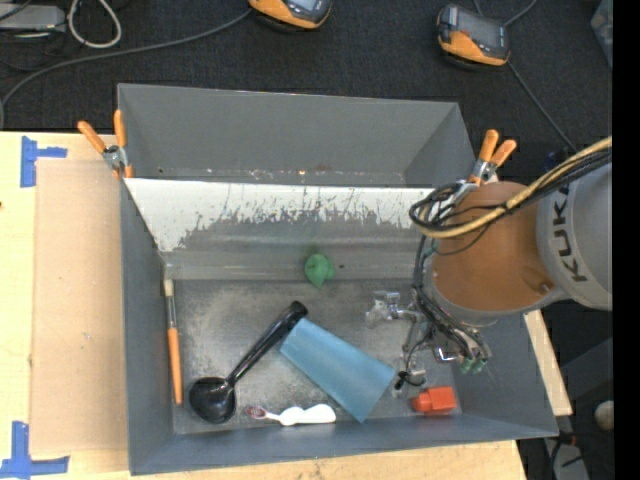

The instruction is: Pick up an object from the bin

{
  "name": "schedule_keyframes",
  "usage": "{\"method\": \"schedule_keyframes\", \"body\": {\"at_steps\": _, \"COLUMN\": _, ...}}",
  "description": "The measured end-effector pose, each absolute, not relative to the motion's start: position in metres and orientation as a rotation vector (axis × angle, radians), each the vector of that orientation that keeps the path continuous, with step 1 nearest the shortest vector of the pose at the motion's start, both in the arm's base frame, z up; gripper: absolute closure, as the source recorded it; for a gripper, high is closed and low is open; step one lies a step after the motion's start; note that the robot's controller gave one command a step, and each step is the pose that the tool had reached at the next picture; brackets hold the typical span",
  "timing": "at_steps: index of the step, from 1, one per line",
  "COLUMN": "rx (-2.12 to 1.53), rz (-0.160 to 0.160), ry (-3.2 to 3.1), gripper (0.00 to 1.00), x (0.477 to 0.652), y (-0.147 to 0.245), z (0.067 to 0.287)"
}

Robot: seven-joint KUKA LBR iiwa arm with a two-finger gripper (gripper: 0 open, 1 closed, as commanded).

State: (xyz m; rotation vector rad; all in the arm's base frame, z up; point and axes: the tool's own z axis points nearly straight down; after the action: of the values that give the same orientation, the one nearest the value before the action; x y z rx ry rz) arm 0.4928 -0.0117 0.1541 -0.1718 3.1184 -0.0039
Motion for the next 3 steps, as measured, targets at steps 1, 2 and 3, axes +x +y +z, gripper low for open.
{"method": "schedule_keyframes", "body": {"at_steps": 1, "rx": 0.103, "rz": 0.002, "ry": 3.133, "gripper": 0.0, "x": 0.473, "y": 0.017, "z": 0.099}}
{"method": "schedule_keyframes", "body": {"at_steps": 2, "rx": 0.045, "rz": 0.0, "ry": 3.114, "gripper": 0.0, "x": 0.476, "y": 0.029, "z": 0.074}}
{"method": "schedule_keyframes", "body": {"at_steps": 3, "rx": 0.417, "rz": 0.005, "ry": 3.108, "gripper": 1.0, "x": 0.483, "y": 0.043, "z": 0.074}}
